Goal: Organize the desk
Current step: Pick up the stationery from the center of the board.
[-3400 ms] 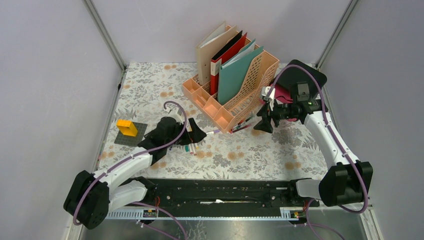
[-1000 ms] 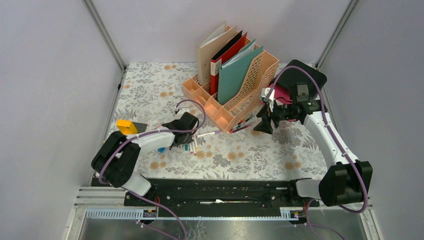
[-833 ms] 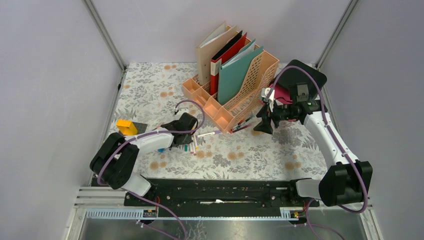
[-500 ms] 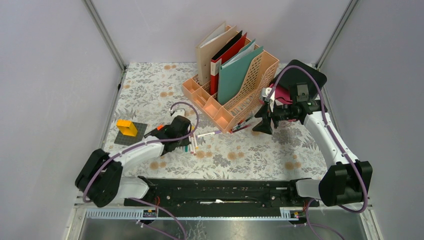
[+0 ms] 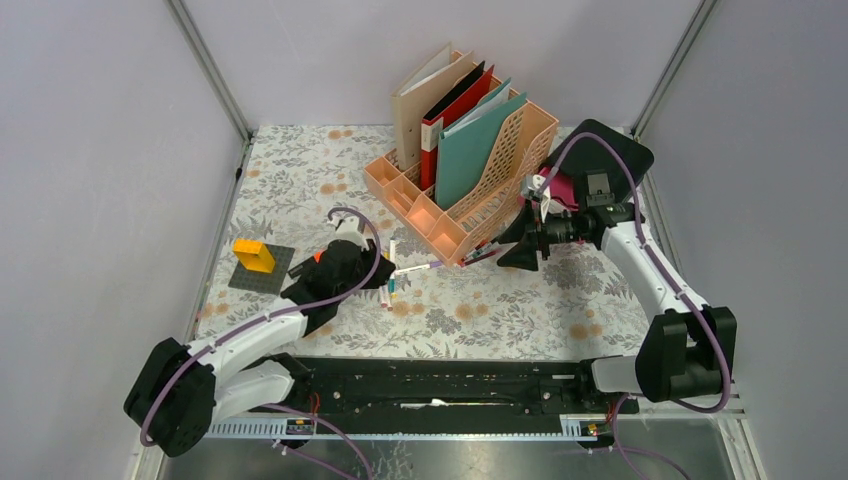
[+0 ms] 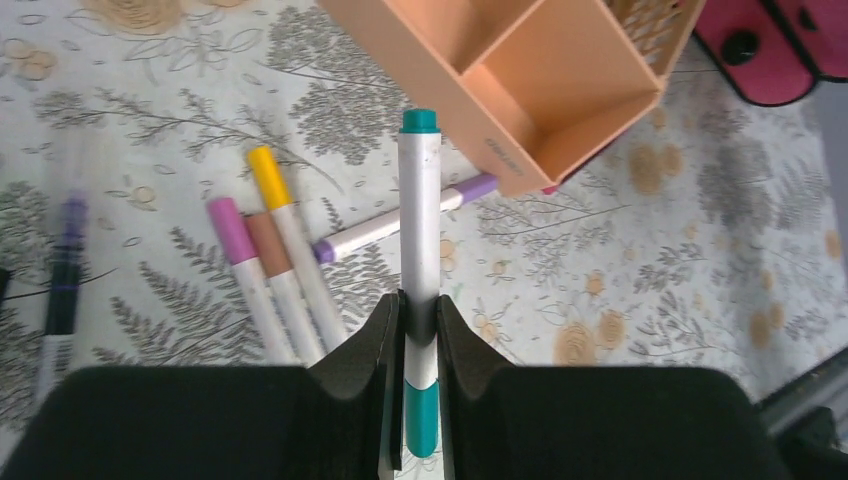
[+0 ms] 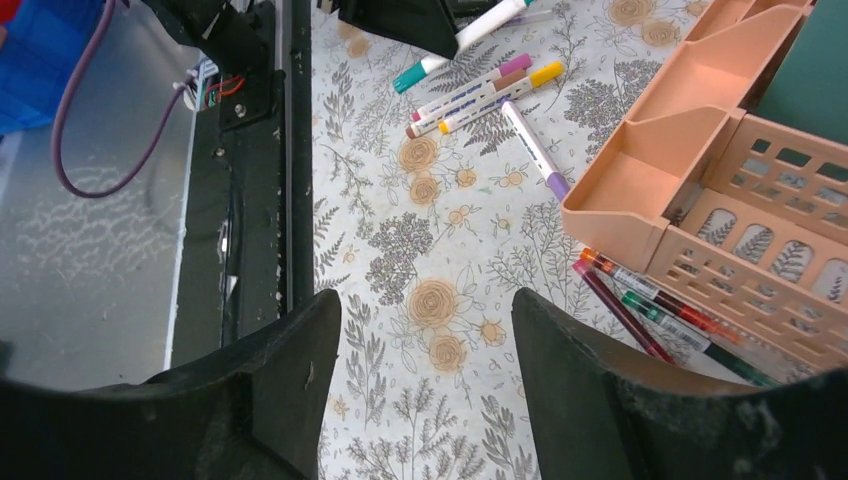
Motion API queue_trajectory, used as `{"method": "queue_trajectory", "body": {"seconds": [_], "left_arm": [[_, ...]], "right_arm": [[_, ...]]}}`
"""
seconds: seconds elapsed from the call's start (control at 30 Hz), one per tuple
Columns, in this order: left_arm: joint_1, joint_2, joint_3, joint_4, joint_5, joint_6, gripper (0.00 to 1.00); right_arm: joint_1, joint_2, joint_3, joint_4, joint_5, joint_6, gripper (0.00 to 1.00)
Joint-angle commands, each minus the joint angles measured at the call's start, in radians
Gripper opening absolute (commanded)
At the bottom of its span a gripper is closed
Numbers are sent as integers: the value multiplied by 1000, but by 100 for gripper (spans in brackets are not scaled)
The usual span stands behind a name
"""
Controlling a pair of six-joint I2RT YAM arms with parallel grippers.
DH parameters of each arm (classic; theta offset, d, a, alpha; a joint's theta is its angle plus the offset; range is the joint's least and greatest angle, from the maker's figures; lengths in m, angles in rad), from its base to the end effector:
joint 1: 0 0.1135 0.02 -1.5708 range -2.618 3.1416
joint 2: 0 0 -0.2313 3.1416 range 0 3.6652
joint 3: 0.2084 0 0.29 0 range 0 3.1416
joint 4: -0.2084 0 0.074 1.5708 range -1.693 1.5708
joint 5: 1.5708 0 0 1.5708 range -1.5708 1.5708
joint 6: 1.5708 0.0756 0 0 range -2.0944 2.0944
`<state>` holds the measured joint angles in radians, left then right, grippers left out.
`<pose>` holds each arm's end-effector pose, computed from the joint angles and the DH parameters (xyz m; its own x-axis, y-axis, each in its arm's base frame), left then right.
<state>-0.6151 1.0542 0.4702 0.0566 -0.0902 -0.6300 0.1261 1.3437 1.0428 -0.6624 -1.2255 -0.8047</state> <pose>0.2527 -0.1702 0.1331 -0.6333 -0.2710 -0.7249 0.1709 0.8646 -0.4725 0.3021 0.1100 0.2303 -0.1501 -0.2649 -0.9525 -0.9859 0.1116 0.1243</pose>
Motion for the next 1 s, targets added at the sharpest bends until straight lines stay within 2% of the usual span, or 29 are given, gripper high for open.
{"method": "queue_trajectory", "body": {"seconds": [0.0, 0.13, 0.4, 0.7, 0.97], "left_arm": [[0, -31, -56, 228, 116, -57, 0], [0, -29, -102, 369, 177, -109, 0], [-2, 6, -168, 675, 241, -243, 0], [-114, 111, -125, 849, 160, -300, 0], [-212, 229, -67, 963, 80, -310, 0]], "right_arm": [[29, -4, -56, 212, -54, 214, 70], [83, 6, -108, 384, 33, 380, 70], [193, 48, -182, 627, 61, 600, 70], [221, 72, -297, 1114, 79, 1059, 72], [256, 109, -299, 1120, 93, 1078, 73]]}}
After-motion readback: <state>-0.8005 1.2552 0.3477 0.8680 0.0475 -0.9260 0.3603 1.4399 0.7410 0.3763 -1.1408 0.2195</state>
